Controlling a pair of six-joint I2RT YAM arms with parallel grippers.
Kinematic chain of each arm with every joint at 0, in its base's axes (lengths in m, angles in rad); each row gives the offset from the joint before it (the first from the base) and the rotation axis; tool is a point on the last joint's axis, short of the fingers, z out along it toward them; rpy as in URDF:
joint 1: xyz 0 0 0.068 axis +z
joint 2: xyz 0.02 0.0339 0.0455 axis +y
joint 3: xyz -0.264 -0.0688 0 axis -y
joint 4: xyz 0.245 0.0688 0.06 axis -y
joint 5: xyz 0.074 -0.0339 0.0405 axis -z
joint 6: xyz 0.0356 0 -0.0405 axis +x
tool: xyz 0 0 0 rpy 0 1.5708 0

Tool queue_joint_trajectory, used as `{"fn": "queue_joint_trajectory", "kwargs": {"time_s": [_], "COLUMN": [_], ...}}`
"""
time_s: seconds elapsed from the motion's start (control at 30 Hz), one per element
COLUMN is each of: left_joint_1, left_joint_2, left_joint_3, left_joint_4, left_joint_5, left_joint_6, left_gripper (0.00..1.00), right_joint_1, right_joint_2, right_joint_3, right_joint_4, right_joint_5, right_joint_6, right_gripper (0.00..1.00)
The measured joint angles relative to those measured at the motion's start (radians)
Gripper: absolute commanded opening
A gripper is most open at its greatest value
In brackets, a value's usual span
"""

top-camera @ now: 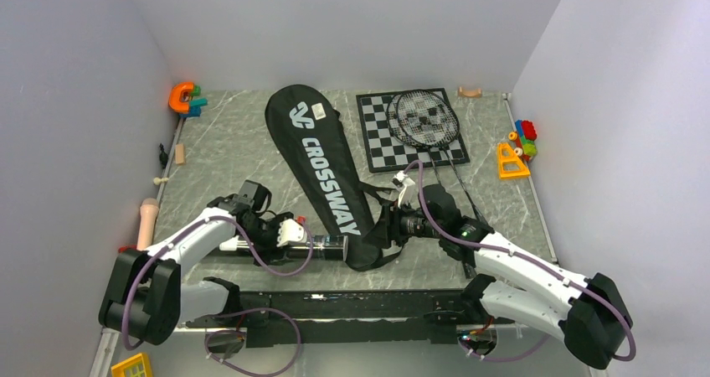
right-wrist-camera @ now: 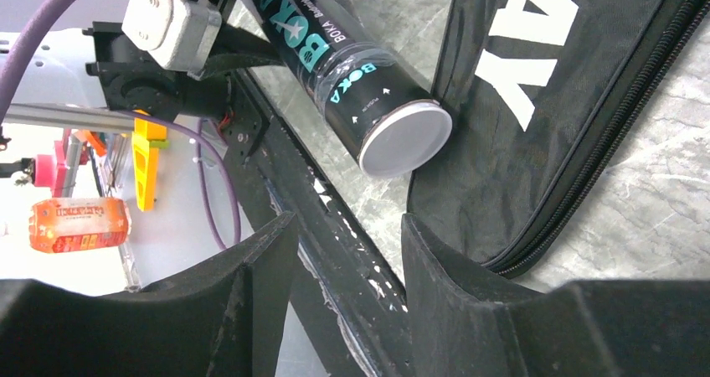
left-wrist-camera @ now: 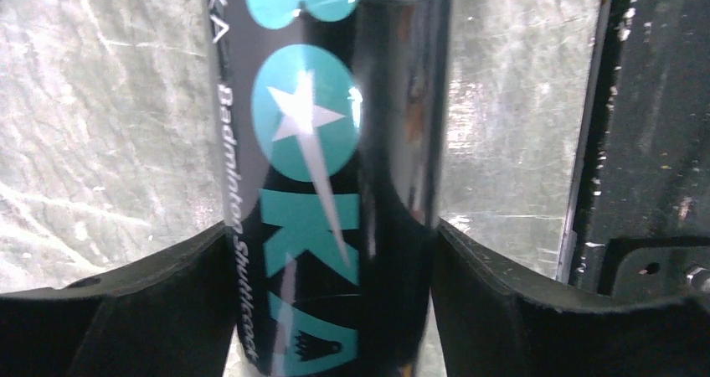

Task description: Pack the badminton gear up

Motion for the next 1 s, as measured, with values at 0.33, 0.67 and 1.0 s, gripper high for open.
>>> {"fn": "queue_joint_trajectory", "kwargs": {"time_s": [0.33, 0.67, 1.0], "left_joint_1": [-0.010, -0.012, -0.012], "left_joint_2": [-0.040, -0.119, -0.232], "left_joint_3": [-0.031, 0.021, 0.080], "left_joint_4": [0.065, 0.019, -0.039], "left_joint_5": [-0.027, 0.015, 0.114], "left_joint_6": [-0.082, -0.181, -0.240], "left_gripper": [0.50, 0.28, 0.16], "right_joint_1": [-0.005, -0.013, -0.016], "right_joint_2": [0.005, -0.022, -0.105], "right_joint_3": [0.000, 0.012, 0.074], "right_joint_4": [0.000, -0.014, -0.034], "right_joint_5": [0.000, 0.004, 0.036], "right_joint_6": [0.004, 0.007, 0.018], "right_gripper": [0.52, 0.51, 0.40]}}
